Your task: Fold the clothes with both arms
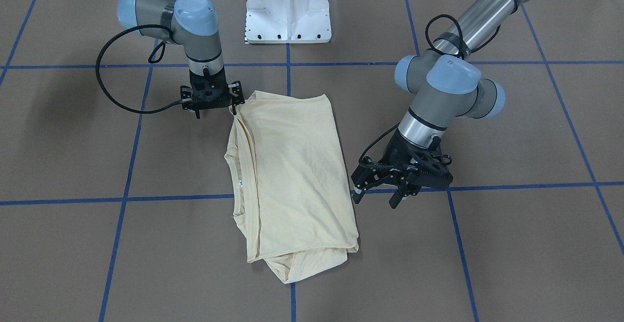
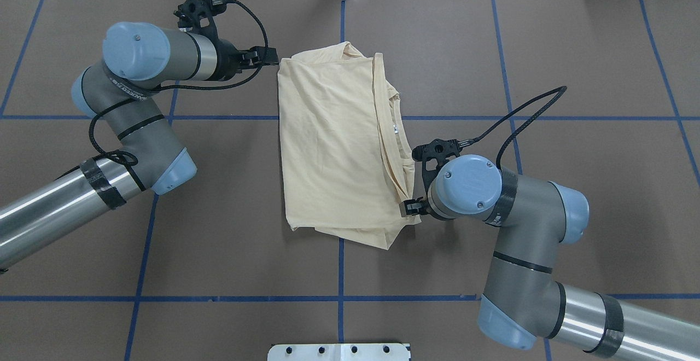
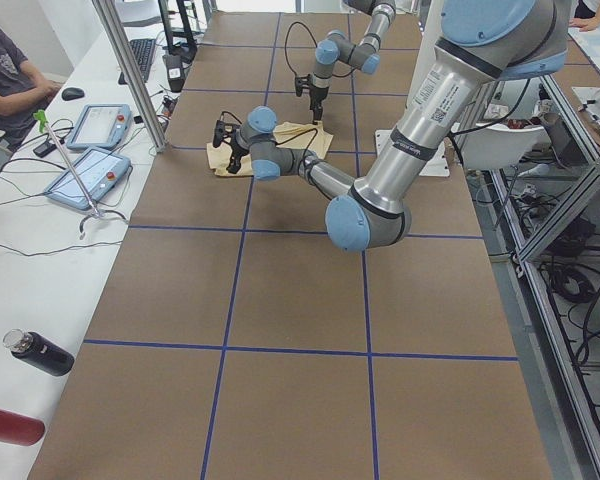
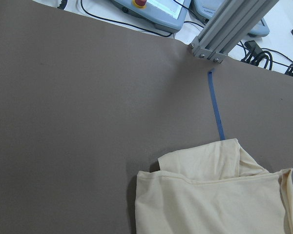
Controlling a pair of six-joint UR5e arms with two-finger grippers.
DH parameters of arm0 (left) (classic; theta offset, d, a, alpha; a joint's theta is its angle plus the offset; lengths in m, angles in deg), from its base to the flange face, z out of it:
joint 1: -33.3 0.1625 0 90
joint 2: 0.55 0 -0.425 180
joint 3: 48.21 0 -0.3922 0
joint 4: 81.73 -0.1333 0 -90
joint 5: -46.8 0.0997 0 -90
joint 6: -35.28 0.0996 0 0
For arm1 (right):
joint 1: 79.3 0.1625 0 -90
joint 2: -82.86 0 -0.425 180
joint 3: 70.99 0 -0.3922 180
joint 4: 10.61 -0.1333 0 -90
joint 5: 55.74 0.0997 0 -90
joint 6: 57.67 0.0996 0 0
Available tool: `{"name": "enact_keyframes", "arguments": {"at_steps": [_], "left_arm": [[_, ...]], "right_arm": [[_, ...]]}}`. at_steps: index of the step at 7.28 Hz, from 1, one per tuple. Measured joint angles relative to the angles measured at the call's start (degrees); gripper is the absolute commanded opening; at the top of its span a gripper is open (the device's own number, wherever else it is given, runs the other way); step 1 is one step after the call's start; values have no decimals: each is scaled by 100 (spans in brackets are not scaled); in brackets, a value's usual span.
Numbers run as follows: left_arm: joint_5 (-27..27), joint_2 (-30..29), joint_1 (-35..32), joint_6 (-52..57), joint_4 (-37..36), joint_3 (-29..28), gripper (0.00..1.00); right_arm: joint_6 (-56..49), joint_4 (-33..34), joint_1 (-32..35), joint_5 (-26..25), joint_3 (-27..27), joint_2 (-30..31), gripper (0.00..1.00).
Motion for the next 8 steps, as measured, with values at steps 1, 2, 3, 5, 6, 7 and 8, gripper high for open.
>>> {"name": "enact_keyframes", "arguments": {"at_steps": [1, 2, 3, 5, 6, 7, 8], "left_arm": [[0, 9, 0, -1, 0, 3, 100], [0, 12, 1, 2, -2, 3, 100], [0, 15, 5, 6, -6, 0, 100], [0, 15, 8, 12, -8, -9, 100], [0, 15, 9, 11, -9, -11, 100], [0, 15, 9, 8, -9, -10, 100], [0, 14, 9, 6, -9, -7, 100]], "right_arm": [[-80, -3, 72, 23, 107, 24, 100], [-126, -24, 141, 32, 167, -49, 100], [-174, -45, 202, 17, 159, -194, 100], [-257, -128, 274, -29, -328, -637, 100], [-268, -213, 265, -38, -591, -823, 100], [-271, -269, 245, -32, -726, -903, 100], [-273, -280, 223, -9, -795, -909, 100]]}}
